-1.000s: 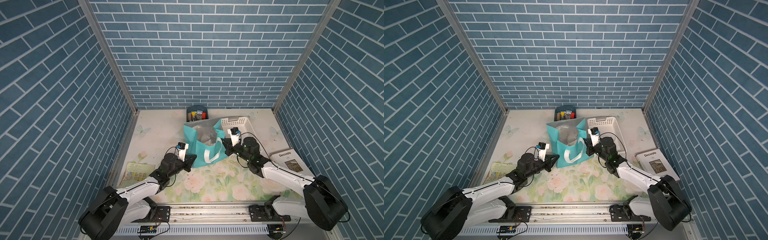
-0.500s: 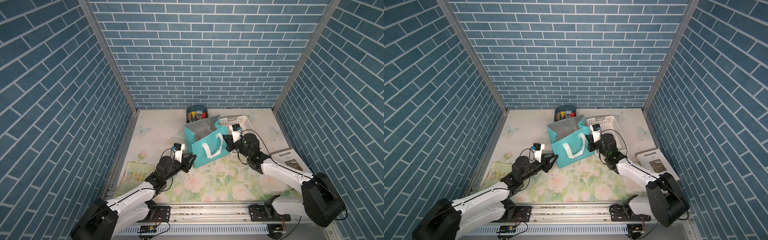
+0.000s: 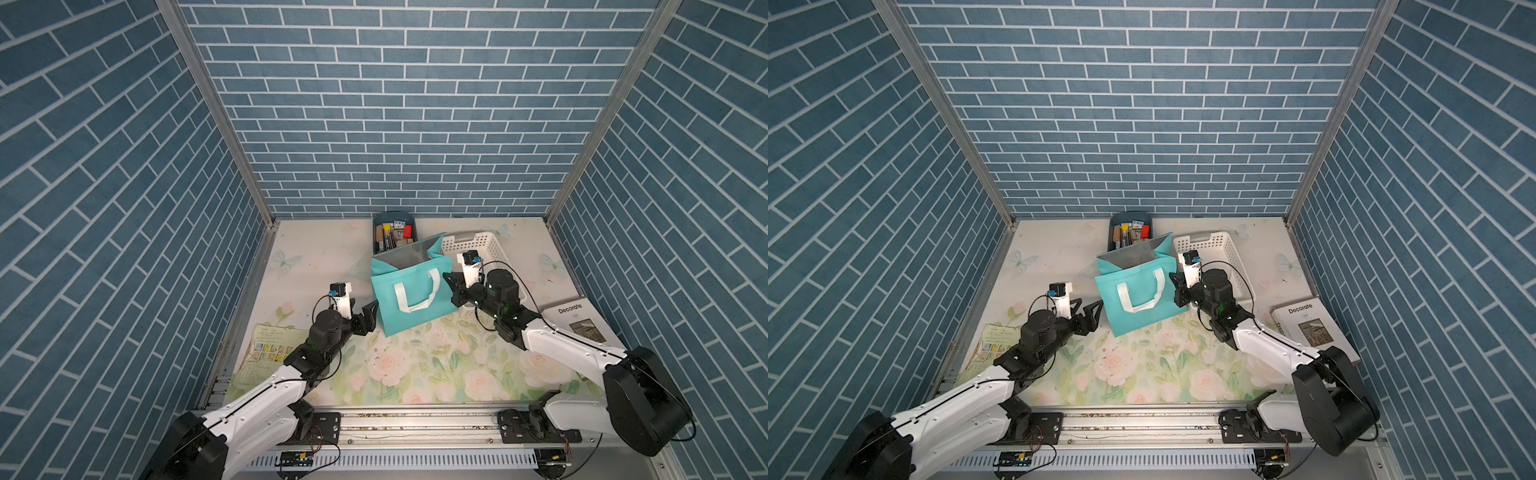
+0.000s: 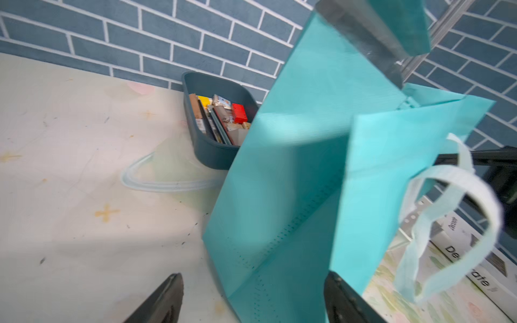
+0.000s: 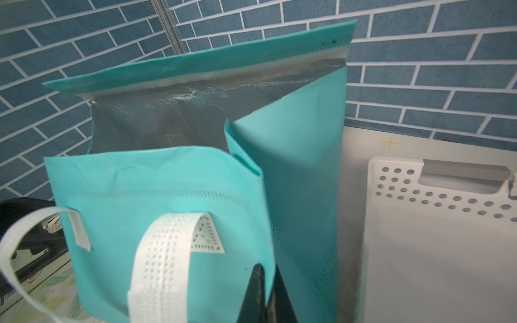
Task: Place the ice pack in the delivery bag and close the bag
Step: Adjust the delivery bag at the center of the board.
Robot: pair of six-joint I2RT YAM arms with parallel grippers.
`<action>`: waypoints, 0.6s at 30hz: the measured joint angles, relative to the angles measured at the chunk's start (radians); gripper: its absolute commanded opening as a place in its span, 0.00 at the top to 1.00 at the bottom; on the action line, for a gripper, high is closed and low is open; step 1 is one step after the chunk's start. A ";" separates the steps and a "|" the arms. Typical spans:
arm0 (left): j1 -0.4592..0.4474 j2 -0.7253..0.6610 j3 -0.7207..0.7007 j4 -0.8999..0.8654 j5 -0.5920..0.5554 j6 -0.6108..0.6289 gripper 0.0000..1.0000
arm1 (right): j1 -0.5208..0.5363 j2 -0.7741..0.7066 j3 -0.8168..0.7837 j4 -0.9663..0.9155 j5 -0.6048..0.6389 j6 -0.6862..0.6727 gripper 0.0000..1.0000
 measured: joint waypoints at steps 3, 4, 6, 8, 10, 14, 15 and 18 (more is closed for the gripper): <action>0.043 -0.011 -0.009 0.014 0.023 -0.009 0.17 | -0.004 -0.005 -0.005 -0.001 0.000 0.000 1.00; 0.048 -0.019 -0.014 0.021 0.028 -0.011 0.17 | -0.005 -0.006 -0.005 -0.001 0.000 0.000 1.00; 0.053 -0.032 -0.025 0.040 0.049 -0.006 0.16 | -0.006 -0.006 -0.006 -0.001 -0.001 0.000 1.00; 0.053 -0.029 -0.027 0.061 0.074 0.012 0.16 | -0.007 -0.006 -0.006 -0.001 -0.006 0.000 1.00; 0.054 -0.003 -0.022 0.079 0.086 0.036 0.16 | -0.008 -0.003 -0.006 0.000 -0.014 0.000 1.00; 0.061 0.122 0.032 0.092 0.088 0.092 0.17 | -0.008 0.008 -0.006 0.003 -0.029 0.000 1.00; 0.067 0.149 0.046 0.100 0.091 0.101 0.17 | -0.008 0.008 -0.006 0.003 -0.031 0.000 0.97; 0.107 0.223 0.085 0.143 0.129 0.124 0.17 | -0.008 0.008 -0.006 0.002 -0.031 0.002 0.81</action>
